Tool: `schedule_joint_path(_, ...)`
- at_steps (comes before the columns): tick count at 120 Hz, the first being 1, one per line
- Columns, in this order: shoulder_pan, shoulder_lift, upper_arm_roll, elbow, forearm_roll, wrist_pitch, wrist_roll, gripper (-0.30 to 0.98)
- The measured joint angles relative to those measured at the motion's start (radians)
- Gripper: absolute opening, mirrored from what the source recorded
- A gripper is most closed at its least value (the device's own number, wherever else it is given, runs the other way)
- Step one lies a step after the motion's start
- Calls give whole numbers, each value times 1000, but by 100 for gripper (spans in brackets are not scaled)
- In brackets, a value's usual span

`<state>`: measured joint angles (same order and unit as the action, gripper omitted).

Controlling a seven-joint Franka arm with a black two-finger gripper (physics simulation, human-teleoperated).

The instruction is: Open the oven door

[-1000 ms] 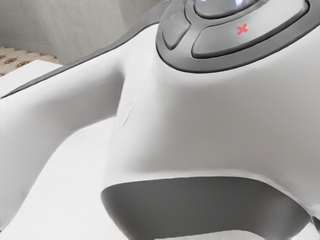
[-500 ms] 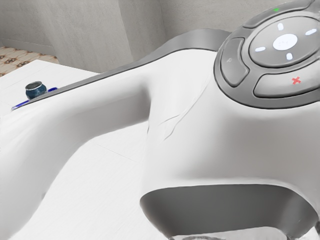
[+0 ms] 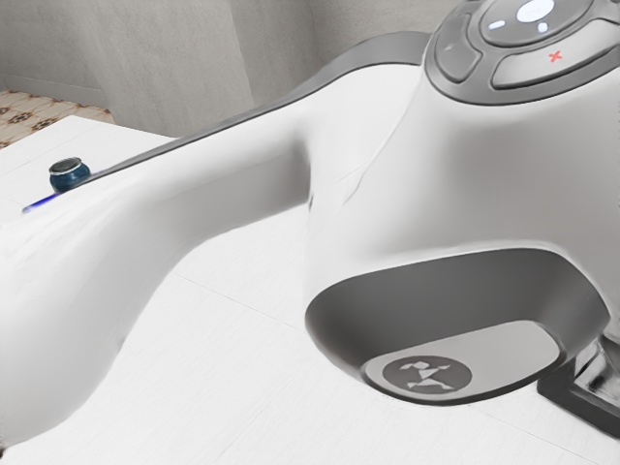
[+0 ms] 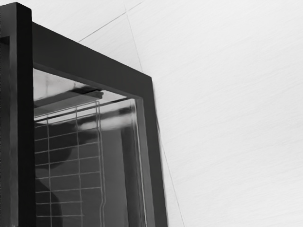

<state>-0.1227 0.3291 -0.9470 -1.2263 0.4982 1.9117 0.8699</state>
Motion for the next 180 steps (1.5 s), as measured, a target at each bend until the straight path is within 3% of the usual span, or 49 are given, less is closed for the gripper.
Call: schedule_joint_path(180,-12,163,84,112,6,65,92,67)
